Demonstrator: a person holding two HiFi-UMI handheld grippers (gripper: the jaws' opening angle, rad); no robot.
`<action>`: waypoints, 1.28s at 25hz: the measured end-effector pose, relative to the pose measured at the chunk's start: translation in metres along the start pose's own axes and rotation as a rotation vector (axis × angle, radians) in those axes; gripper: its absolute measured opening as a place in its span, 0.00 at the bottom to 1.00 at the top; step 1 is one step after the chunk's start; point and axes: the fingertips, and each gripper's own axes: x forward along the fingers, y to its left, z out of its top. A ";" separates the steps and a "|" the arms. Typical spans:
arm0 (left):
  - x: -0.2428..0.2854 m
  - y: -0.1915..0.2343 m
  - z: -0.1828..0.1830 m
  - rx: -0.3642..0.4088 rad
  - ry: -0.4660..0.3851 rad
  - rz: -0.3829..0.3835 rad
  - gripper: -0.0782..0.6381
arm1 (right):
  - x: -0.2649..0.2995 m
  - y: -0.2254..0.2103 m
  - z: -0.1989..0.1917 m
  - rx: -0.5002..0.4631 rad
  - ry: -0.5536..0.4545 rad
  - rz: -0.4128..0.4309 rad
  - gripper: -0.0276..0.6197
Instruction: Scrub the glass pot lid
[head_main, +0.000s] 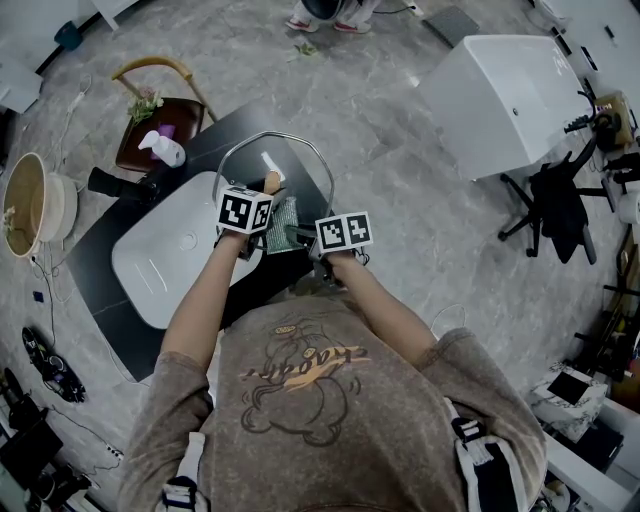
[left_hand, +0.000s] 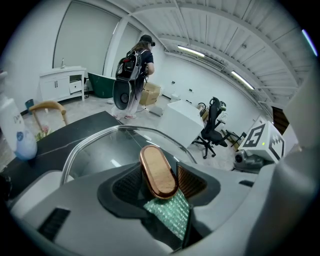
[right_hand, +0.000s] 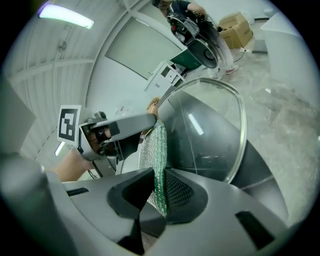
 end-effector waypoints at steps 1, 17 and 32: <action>0.000 0.000 0.000 0.000 0.000 0.001 0.42 | -0.004 -0.004 0.002 0.012 -0.010 -0.004 0.17; 0.001 0.001 -0.001 -0.004 -0.001 0.004 0.42 | -0.024 -0.027 0.025 -0.116 0.020 -0.137 0.17; 0.001 0.003 -0.002 -0.021 -0.009 0.006 0.41 | -0.035 -0.043 0.048 -0.152 0.001 -0.220 0.17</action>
